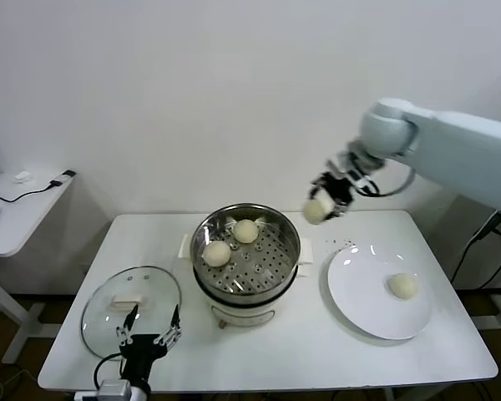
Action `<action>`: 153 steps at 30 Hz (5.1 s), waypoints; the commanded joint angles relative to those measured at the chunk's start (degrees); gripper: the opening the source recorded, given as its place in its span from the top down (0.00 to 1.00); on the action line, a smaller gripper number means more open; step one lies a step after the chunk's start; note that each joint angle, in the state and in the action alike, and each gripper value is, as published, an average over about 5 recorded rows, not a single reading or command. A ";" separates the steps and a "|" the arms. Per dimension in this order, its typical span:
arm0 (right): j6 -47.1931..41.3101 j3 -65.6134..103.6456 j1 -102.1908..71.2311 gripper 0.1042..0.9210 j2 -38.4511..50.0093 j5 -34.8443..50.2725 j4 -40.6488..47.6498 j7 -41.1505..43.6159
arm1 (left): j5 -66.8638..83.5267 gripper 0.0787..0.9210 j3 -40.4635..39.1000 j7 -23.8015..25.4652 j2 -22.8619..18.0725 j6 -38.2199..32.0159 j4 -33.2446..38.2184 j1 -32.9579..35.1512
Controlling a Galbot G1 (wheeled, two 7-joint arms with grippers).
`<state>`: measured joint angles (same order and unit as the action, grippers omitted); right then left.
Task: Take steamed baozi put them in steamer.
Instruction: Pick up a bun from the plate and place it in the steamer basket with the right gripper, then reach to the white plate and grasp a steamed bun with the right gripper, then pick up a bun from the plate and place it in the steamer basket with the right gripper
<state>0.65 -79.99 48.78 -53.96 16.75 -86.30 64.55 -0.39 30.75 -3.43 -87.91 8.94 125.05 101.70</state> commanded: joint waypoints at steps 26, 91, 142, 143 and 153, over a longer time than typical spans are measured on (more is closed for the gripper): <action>23.46 -4.41 -16.29 0.37 -20.92 -19.29 6.88 -7.04 | 0.07 0.12 0.99 -0.10 -0.45 -0.24 0.05 0.64; -5.94 17.98 -43.14 0.12 18.66 -10.45 30.97 -6.56 | 0.65 0.12 3.05 0.19 -1.29 -0.20 -1.15 0.24; -23.30 -13.69 6.08 0.28 -8.63 38.55 -1.55 -16.54 | 0.59 0.12 -0.09 0.04 -0.33 0.51 1.65 1.03; -23.53 -14.41 4.99 0.28 -9.52 37.71 -0.81 -17.03 | 0.62 0.12 -0.04 0.05 -0.34 0.50 1.67 1.01; -26.49 -15.40 -5.24 0.28 -12.73 30.68 6.71 -21.08 | 1.53 0.12 0.01 0.08 -0.59 0.64 1.10 0.37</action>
<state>-22.55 -93.12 48.34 -61.09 47.55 -81.75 47.64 0.85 30.87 -3.40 -88.43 9.47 126.34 102.27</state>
